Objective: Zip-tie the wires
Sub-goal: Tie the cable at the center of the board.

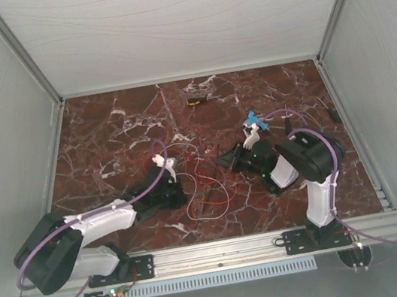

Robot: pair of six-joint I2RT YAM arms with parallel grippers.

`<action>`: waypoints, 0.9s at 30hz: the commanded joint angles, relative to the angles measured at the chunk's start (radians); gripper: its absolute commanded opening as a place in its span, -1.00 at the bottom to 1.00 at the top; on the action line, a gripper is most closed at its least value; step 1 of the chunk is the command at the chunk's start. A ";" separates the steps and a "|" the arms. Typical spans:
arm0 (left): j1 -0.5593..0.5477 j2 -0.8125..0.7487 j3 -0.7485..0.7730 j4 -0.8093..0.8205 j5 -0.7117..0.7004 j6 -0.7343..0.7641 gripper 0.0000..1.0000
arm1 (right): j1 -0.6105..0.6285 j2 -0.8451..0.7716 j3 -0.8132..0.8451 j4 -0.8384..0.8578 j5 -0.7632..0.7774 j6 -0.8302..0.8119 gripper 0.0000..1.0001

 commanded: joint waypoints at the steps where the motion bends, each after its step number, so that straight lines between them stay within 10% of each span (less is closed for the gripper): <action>1: -0.094 0.051 -0.012 0.076 0.034 -0.104 -0.59 | 0.004 -0.084 -0.040 -0.017 0.053 -0.083 -1.00; 27: -0.430 0.404 0.433 0.153 0.166 -0.160 -0.49 | -0.183 -0.329 -0.102 -0.307 0.276 -0.221 -1.00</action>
